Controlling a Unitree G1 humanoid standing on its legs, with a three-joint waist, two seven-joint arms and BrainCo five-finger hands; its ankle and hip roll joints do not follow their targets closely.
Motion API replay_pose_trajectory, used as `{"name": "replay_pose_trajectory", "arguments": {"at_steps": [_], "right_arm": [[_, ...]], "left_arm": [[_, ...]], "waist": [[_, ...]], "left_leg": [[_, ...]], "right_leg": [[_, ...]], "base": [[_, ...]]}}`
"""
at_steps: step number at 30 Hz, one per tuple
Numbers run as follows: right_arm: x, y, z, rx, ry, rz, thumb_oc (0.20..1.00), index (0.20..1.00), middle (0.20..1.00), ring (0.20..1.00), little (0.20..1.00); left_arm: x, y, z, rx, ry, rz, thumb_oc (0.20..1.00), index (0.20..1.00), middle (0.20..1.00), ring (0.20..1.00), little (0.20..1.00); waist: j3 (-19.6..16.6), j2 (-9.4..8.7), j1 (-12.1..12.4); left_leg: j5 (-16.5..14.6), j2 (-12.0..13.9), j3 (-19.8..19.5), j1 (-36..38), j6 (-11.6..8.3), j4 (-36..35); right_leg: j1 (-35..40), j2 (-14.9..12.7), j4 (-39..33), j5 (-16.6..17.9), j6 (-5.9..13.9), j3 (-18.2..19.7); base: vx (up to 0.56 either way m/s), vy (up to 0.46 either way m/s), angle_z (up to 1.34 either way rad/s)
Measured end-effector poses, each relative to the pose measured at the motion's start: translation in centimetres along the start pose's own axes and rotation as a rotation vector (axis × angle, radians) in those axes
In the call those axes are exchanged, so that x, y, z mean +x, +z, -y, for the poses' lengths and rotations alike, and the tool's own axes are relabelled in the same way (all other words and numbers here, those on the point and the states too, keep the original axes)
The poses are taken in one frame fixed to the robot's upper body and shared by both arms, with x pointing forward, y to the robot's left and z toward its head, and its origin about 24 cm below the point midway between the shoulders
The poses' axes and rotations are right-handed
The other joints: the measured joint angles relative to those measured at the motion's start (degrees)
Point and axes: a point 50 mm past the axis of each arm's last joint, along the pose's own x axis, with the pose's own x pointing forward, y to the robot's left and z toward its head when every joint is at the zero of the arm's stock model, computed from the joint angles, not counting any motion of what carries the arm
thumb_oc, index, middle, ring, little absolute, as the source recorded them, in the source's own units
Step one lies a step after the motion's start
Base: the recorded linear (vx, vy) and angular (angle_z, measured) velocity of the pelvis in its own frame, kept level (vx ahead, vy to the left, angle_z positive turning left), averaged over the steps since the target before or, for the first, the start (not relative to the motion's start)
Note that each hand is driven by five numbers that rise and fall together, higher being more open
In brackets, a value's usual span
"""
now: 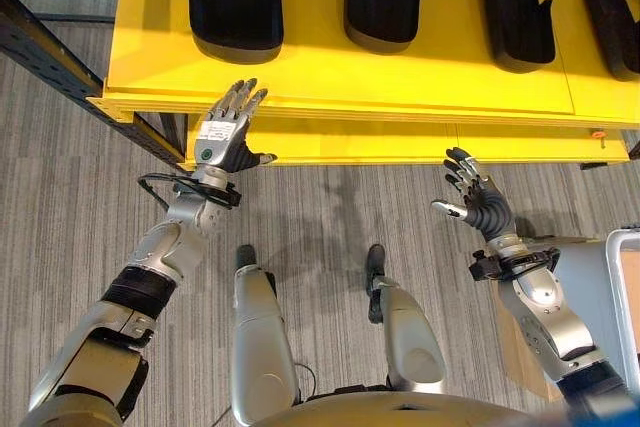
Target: Move parts from the plastic box to the shelf.
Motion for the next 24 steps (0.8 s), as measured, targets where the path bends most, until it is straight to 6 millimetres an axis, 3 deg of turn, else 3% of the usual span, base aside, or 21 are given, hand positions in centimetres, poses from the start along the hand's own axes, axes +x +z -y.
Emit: {"name": "replay_pose_trajectory", "arguments": {"at_steps": [15,24], "right_arm": [[0.0,0.0,0.0,0.000,0.004,-0.002,1.000,1.000,1.000,1.000,1.000],[-0.1,-0.1,-0.1,0.002,0.008,-0.007,1.000,1.000,1.000,1.000,1.000]], "left_arm": [[3.2,-1.7,-1.8,0.080,0.074,-0.082,1.000,1.000,1.000,1.000,1.000],[3.3,-2.0,-1.8,0.098,0.073,-0.097,1.000,1.000,1.000,1.000,1.000]], "waist": [[0.0,-0.05,-1.2],[0.0,-0.09,-1.5]], "left_leg": [[-0.8,0.3,0.6,-0.2,0.20,1.1],[-1.0,0.4,0.7,-0.3,-0.13,1.4]], "right_leg": [[-0.1,0.2,0.1,0.1,-0.16,0.6],[-0.2,0.2,0.2,0.1,-0.15,0.6]], "base": [[0.00,0.004,-0.01],[0.00,0.000,0.00]]}}
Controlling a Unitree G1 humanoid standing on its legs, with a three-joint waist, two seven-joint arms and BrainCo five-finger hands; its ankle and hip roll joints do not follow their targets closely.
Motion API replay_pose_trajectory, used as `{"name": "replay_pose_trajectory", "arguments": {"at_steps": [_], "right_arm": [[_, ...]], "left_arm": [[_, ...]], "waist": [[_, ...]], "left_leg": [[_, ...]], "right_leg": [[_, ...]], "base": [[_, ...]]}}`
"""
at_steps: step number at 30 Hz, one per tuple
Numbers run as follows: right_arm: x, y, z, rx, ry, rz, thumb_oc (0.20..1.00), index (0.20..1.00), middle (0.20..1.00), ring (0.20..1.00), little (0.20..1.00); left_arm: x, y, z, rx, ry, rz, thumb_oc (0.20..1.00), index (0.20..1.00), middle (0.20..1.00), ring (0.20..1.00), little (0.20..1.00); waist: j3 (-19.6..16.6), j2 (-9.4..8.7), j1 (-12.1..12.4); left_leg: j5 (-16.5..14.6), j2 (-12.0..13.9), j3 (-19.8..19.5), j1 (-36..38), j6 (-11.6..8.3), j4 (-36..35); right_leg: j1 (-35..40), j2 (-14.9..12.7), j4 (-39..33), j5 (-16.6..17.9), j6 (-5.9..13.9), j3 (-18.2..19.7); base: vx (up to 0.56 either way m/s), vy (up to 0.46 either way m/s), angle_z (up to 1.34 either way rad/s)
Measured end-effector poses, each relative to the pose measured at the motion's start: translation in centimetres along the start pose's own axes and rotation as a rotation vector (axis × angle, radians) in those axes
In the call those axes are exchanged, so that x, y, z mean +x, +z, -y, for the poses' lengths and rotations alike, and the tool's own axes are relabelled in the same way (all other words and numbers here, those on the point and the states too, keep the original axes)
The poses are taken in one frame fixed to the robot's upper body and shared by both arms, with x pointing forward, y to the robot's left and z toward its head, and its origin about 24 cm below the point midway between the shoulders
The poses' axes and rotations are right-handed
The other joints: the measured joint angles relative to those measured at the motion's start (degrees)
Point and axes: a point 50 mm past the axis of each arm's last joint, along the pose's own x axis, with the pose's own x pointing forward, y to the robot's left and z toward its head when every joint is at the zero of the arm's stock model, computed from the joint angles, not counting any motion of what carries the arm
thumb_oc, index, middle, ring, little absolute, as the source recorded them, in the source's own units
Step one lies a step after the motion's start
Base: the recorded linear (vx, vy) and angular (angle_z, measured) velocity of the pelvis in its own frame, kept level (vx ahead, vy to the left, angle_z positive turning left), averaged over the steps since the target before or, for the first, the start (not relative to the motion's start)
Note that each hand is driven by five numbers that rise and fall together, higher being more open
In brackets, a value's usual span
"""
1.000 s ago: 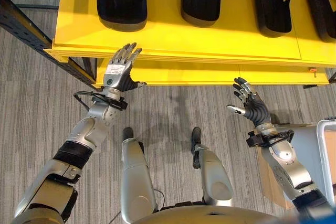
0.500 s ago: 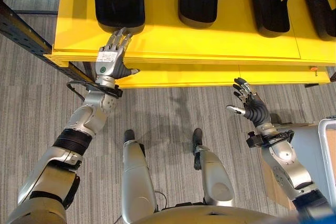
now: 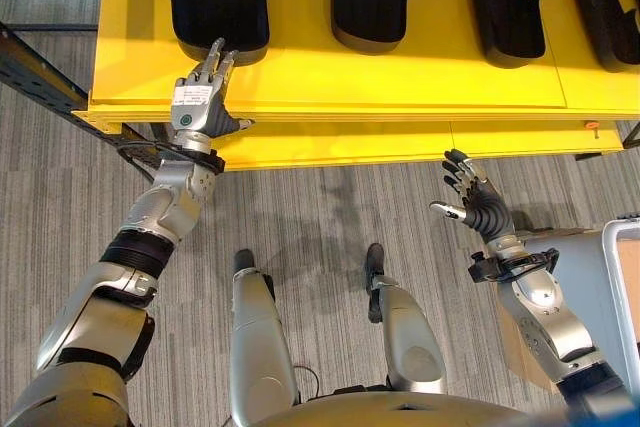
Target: Move parts from the plastic box to the shelf.
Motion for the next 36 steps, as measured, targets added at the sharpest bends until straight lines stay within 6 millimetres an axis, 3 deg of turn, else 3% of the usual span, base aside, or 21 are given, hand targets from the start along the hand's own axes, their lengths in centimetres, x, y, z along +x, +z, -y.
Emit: {"name": "replay_pose_trajectory", "arguments": {"at_steps": [36], "right_arm": [[0.0,0.0,0.0,-0.001,-0.001,0.000,1.000,1.000,1.000,1.000,1.000]], "left_arm": [[1.2,0.1,-0.4,0.011,0.021,-0.009,1.000,1.000,1.000,1.000,1.000]], "waist": [[0.0,-0.29,-0.2]], "left_leg": [[-0.5,0.0,0.1,-1.0,0.38,1.2]], "right_leg": [[-1.2,0.1,1.0,-0.2,0.24,0.4]], "base": [[0.00,0.000,0.00]]}}
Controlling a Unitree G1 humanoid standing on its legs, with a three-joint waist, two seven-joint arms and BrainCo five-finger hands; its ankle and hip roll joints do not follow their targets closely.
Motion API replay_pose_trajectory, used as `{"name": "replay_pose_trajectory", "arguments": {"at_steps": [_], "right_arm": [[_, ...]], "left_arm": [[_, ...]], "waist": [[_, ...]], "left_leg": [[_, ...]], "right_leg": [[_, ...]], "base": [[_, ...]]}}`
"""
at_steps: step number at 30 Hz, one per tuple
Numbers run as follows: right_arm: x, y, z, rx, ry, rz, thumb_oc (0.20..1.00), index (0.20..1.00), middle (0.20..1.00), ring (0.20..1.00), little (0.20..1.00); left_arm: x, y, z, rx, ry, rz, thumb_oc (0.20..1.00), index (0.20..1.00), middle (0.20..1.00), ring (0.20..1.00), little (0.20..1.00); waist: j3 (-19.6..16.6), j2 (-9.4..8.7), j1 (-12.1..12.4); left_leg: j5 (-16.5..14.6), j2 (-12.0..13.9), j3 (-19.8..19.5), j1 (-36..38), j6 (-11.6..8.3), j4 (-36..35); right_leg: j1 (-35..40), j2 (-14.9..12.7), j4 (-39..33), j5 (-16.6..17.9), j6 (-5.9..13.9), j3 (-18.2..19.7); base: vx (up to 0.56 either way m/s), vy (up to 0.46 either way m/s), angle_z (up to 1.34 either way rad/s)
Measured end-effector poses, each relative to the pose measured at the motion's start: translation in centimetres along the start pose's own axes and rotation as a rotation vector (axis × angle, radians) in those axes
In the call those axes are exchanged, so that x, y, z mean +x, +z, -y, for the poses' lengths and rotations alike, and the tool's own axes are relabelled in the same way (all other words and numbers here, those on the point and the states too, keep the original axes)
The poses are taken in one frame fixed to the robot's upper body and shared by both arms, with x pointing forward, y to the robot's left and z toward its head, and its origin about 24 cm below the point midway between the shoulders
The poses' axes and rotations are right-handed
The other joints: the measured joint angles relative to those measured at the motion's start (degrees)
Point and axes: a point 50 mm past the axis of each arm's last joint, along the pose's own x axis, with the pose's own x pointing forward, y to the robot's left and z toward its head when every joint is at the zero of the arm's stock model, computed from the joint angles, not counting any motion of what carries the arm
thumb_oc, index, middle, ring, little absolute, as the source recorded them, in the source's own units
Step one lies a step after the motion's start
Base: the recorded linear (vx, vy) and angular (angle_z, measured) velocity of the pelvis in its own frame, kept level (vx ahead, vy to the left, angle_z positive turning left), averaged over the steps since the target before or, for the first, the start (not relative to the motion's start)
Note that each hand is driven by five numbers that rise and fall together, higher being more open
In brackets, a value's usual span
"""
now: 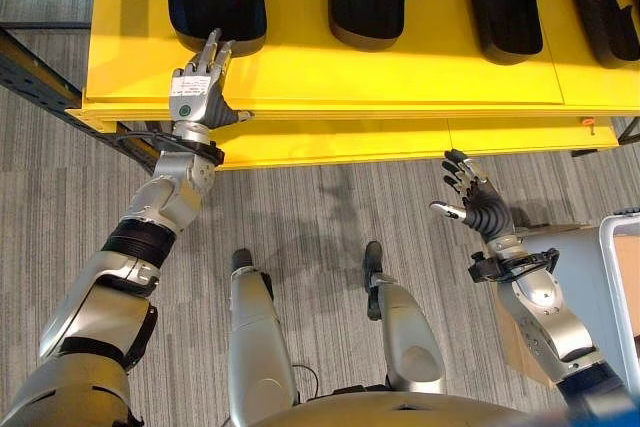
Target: Move parts from the plastic box to the shelf.
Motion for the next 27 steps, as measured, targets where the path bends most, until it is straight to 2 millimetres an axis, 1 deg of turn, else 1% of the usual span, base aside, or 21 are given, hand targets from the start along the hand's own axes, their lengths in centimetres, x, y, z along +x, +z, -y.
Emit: {"name": "replay_pose_trajectory", "arguments": {"at_steps": [7,12,14,15,16,17,18,20,21,23,24,27], "right_arm": [[0.0,0.0,0.0,0.000,0.000,0.000,1.000,1.000,1.000,1.000,1.000],[0.0,0.0,0.0,0.000,0.000,0.001,1.000,1.000,1.000,1.000,1.000],[-0.1,0.1,0.2,-0.002,-0.009,0.005,1.000,1.000,1.000,1.000,1.000],[-0.1,0.1,0.3,-0.003,-0.012,0.003,1.000,1.000,1.000,1.000,1.000],[0.0,0.3,0.2,-0.001,-0.009,0.015,1.000,1.000,1.000,1.000,1.000],[0.0,0.4,0.3,-0.002,-0.013,0.019,1.000,1.000,1.000,1.000,1.000],[-0.1,0.4,0.5,-0.005,-0.024,0.016,1.000,1.000,1.000,1.000,1.000],[0.0,0.4,0.5,-0.006,-0.025,0.019,1.000,1.000,1.000,1.000,1.000],[0.1,0.6,0.5,-0.007,-0.022,0.027,1.000,1.000,1.000,1.000,1.000],[0.1,0.6,0.5,-0.006,-0.022,0.027,1.000,1.000,1.000,1.000,1.000],[0.1,0.6,0.5,-0.006,-0.022,0.031,1.000,1.000,1.000,1.000,1.000],[0.1,0.6,0.5,-0.006,-0.025,0.034,1.000,1.000,1.000,1.000,1.000]], "left_arm": [[0.1,0.0,0.0,0.001,0.000,0.000,1.000,1.000,1.000,1.000,1.000],[-1.7,-0.3,-0.6,-0.022,0.012,0.021,1.000,1.000,1.000,1.000,1.000],[-3.0,-0.6,-1.3,-0.037,0.019,0.034,1.000,1.000,1.000,1.000,1.000],[-3.2,-0.7,-1.2,-0.039,0.018,0.033,1.000,1.000,1.000,1.000,1.000],[-4.1,-0.9,-2.1,-0.045,0.038,0.043,1.000,1.000,1.000,1.000,1.000],[-4.7,-0.8,-2.5,-0.050,0.050,0.053,1.000,1.000,1.000,1.000,1.000],[-5.1,-0.7,-2.7,-0.054,0.054,0.070,1.000,1.000,1.000,1.000,1.000],[-5.3,-0.5,-3.0,-0.059,0.062,0.080,1.000,1.000,1.000,1.000,1.000],[-5.6,-0.3,-3.8,-0.069,0.092,0.103,1.000,1.000,1.000,1.000,1.000],[-5.6,-0.2,-4.1,-0.059,0.108,0.114,1.000,1.000,1.000,1.000,1.000],[-5.5,-0.1,-4.7,-0.059,0.132,0.123,1.000,1.000,1.000,1.000,1.000],[-5.8,0.6,-5.7,-0.078,0.170,0.167,1.000,1.000,1.000,1.000,1.000]], "waist": [[0.0,-0.01,0.0],[0.1,-0.07,0.2],[0.2,-0.08,0.1],[0.2,-0.01,0.5],[0.5,-0.19,0.6],[0.5,-0.18,0.6],[0.7,0.10,1.6],[1.0,0.30,1.8],[1.6,0.52,2.1],[1.9,0.71,2.5],[2.2,0.82,2.7],[2.4,1.01,2.9]], "left_leg": [[-0.1,0.0,0.0,-0.1,0.11,0.3],[-0.2,0.0,0.0,-0.1,0.11,-0.1],[0.0,0.1,0.2,-0.1,-0.15,-0.5],[0.0,0.1,0.1,-0.1,-0.22,-0.6],[0.0,0.0,0.3,0.2,-0.24,-0.8],[0.1,0.0,0.2,0.2,-0.34,-1.0],[0.2,0.0,0.3,0.4,-0.44,-1.2],[0.2,0.0,0.2,0.5,-0.44,-1.2],[0.2,0.0,0.1,1.0,-0.44,-1.4],[0.2,0.0,0.1,1.4,-0.38,-1.6],[0.1,0.0,-0.1,1.4,-0.25,-1.7],[0.2,0.0,-0.1,1.4,-0.22,-1.8]], "right_leg": [[0.0,0.0,0.0,0.0,0.00,0.1],[-0.1,0.0,-0.1,-0.1,0.10,0.0],[-0.3,-0.1,-0.1,-0.1,0.15,0.0],[-0.3,-0.1,-0.1,-0.1,0.16,0.0],[-0.3,0.0,-0.1,-0.1,0.19,0.0],[-0.3,0.0,-0.1,-0.1,0.19,0.0],[-0.2,-0.1,0.0,-0.1,0.21,0.0],[-0.1,0.0,0.1,-0.2,0.23,-0.1],[0.4,-0.1,0.1,-0.2,0.24,-0.1],[0.8,-0.1,0.1,-0.3,0.19,-0.2],[0.8,-0.1,0.1,-0.3,0.21,-0.3],[0.8,-0.1,0.1,-0.3,0.22,-0.3]], "base": [[0.00,0.000,0.00],[0.00,0.000,0.00],[0.00,0.000,0.00],[0.00,0.000,0.00],[0.00,0.000,0.00],[0.00,0.000,0.00],[0.00,0.000,0.00],[0.00,-0.004,0.03],[0.00,-0.014,0.05],[0.00,-0.011,0.02],[0.00,0.000,0.00],[0.00,0.000,0.00]]}}
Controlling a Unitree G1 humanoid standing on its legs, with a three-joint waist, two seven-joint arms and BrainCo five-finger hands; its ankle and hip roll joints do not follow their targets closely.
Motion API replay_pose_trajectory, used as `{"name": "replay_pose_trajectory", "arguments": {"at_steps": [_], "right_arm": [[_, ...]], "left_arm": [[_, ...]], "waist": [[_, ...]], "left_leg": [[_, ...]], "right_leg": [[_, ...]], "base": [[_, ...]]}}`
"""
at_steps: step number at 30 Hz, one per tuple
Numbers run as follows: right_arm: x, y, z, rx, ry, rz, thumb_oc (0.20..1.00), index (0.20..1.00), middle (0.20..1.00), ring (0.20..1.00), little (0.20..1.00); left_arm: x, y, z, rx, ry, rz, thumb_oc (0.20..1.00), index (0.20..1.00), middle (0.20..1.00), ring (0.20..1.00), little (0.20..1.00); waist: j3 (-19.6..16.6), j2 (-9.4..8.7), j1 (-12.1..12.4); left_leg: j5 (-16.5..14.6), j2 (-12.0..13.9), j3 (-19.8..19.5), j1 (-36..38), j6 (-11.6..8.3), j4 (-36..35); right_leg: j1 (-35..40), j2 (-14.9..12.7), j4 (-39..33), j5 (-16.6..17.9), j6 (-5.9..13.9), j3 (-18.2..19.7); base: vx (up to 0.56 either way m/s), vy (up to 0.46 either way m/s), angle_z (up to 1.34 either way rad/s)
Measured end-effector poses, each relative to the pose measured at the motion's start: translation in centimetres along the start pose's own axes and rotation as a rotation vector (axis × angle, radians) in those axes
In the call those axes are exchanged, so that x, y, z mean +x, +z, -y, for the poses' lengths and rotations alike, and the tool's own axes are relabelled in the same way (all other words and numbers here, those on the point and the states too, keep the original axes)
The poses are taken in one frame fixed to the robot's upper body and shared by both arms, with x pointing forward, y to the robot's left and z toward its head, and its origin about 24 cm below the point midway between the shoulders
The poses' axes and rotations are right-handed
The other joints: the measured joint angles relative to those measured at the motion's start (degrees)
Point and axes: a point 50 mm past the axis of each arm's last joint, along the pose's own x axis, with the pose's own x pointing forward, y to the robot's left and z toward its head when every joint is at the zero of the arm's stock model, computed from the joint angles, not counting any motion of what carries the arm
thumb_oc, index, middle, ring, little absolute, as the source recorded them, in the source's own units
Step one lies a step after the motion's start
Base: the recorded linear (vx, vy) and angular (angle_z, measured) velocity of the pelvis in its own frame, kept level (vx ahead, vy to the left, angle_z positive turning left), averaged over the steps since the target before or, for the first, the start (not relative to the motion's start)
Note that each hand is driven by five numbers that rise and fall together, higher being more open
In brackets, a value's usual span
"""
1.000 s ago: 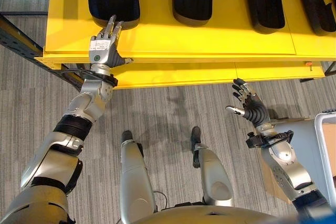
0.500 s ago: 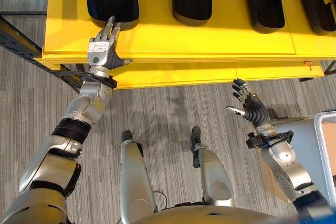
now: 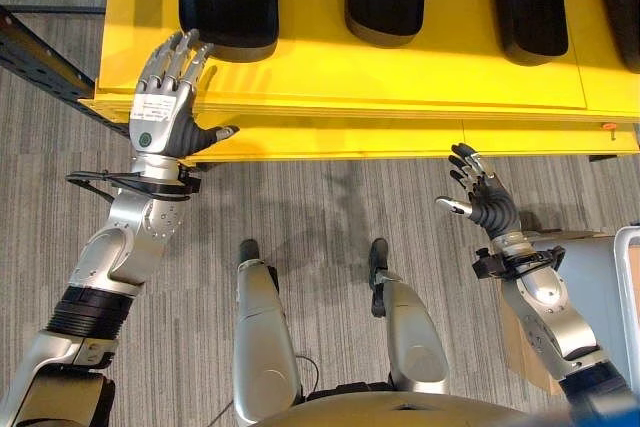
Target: Move parts from the plastic box to the shelf.
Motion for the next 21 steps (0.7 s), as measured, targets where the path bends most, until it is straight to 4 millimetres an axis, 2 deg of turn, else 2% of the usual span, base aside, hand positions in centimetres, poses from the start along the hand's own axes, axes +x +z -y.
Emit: {"name": "replay_pose_trajectory", "arguments": {"at_steps": [12,21], "right_arm": [[0.0,0.0,0.0,0.000,-0.005,0.002,1.000,1.000,1.000,1.000,1.000],[0.0,0.0,0.0,0.001,-0.007,0.000,1.000,1.000,1.000,1.000,1.000]], "left_arm": [[-0.2,0.5,-0.4,-0.021,0.008,0.038,1.000,1.000,1.000,1.000,1.000],[-1.2,1.0,1.6,-0.044,-0.105,0.043,1.000,1.000,1.000,1.000,1.000]], "waist": [[0.1,0.19,0.3],[0.2,0.24,0.3]], "left_leg": [[0.1,0.0,-0.1,0.3,0.06,-0.1],[0.1,-0.3,-0.1,0.4,0.06,-0.1]], "right_leg": [[0.4,-0.1,0.0,-0.2,0.27,-0.1],[0.5,-0.1,0.0,-0.3,0.27,-0.1]], "base": [[0.00,0.000,0.00],[0.00,0.000,0.00]]}}
